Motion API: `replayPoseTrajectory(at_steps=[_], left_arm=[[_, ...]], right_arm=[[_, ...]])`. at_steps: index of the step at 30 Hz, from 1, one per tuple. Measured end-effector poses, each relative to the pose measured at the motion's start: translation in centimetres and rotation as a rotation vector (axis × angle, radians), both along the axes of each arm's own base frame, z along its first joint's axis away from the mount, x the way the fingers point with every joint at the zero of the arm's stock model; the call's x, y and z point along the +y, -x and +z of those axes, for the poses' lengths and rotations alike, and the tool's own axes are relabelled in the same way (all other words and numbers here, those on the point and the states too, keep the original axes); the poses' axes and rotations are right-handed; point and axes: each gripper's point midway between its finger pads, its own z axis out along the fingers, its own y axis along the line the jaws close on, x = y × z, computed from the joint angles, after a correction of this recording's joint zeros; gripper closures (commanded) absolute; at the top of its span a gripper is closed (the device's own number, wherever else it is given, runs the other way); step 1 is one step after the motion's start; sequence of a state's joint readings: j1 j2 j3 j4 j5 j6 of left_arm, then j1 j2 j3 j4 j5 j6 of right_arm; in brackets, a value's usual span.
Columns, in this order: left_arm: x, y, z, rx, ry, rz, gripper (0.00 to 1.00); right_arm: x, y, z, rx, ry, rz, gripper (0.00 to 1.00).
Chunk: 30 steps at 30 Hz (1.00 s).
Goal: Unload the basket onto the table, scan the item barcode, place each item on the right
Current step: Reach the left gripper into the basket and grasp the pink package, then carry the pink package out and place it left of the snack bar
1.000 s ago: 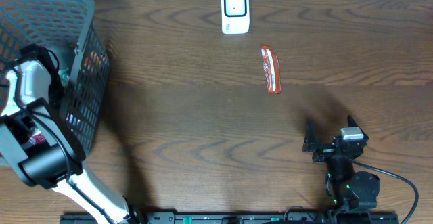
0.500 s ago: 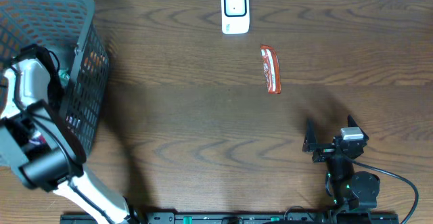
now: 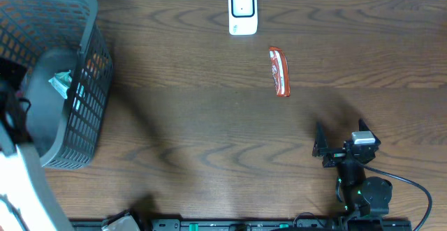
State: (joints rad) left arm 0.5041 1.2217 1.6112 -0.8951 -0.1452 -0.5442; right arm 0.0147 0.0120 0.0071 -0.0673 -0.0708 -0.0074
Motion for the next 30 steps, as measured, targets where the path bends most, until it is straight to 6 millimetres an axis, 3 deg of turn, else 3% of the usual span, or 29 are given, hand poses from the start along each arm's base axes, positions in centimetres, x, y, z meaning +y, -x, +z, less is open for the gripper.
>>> replayPoseTrajectory(at_steps=[3, 7, 11, 15, 19, 23, 30], left_arm=[[-2.1, 1.0, 2.5, -0.106, 0.001, -0.039, 0.93], [-5.8, 0.6, 4.4, -0.181, 0.001, -0.159, 0.93], [-10.3, -1.3, 4.6, -0.182, -0.005, -0.338, 0.93], [-16.4, -3.8, 3.6, -0.127, -0.024, -0.579, 0.93], [-22.5, -6.0, 1.2, -0.033, -0.052, -0.805, 0.93], [-27.2, -8.0, -2.2, 0.077, -0.062, -0.955, 0.92], [-33.1, -11.6, -11.9, 0.348, -0.039, -1.084, 0.92]], right_arm=[[0.0, 0.0, 0.0, 0.000, 0.000, 0.000, 0.01], [0.0, 0.0, 0.0, 0.000, 0.000, 0.000, 0.01], [0.0, 0.0, 0.0, 0.000, 0.000, 0.000, 0.01], [0.0, 0.0, 0.0, 0.000, 0.000, 0.000, 0.01], [0.0, 0.0, 0.0, 0.000, 0.000, 0.000, 0.01], [0.0, 0.0, 0.0, 0.000, 0.000, 0.000, 0.01], [0.0, 0.0, 0.0, -0.001, 0.000, 0.000, 0.01]])
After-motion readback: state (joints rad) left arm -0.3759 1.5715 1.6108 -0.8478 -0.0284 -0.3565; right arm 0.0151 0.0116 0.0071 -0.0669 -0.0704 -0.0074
